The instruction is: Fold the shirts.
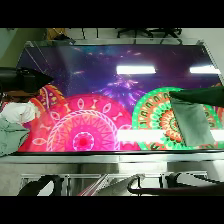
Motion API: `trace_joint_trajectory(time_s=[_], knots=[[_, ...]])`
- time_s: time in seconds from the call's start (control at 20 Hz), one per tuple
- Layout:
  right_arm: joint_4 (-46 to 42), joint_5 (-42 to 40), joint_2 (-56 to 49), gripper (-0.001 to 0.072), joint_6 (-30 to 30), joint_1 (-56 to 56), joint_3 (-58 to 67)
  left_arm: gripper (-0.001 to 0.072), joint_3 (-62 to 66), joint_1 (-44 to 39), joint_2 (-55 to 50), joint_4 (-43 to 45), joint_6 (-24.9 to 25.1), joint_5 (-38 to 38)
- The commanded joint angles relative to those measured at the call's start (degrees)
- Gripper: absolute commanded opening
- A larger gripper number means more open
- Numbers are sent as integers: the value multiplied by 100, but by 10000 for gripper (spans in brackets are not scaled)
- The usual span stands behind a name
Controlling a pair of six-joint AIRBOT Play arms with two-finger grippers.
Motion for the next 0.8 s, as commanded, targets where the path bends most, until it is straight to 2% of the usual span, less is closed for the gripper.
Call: trace_joint_trajectory(time_s=[0.0,0.1,0.2,0.3,0.4,0.45,0.6,0.65,0.75], knots=[[-1290,796,13,19,684,-4,-98,15,-348,0,-2,-22,101,2],[-1784,1281,11,20,1043,-4,-439,15,-411,0,0,-24,140,33],[-1873,1484,9,37,1189,-4,-981,15,-407,0,0,-28,142,68],[-1878,1414,9,321,1224,-4,-1574,15,-407,0,0,-28,140,111],[-1930,1353,-70,349,1237,-4,-1781,15,-407,-2,0,-28,140,109],[-1910,1351,-111,414,1309,-4,-1722,15,-407,0,0,-31,140,109],[-1537,1123,-173,395,1305,11,-1311,15,-407,0,0,-33,138,179],[-1095,872,-151,296,1263,11,-1174,15,-407,0,0,-35,138,216],[2,280,-48,174,1043,44,-1108,15,-404,0,7,-35,136,267]])
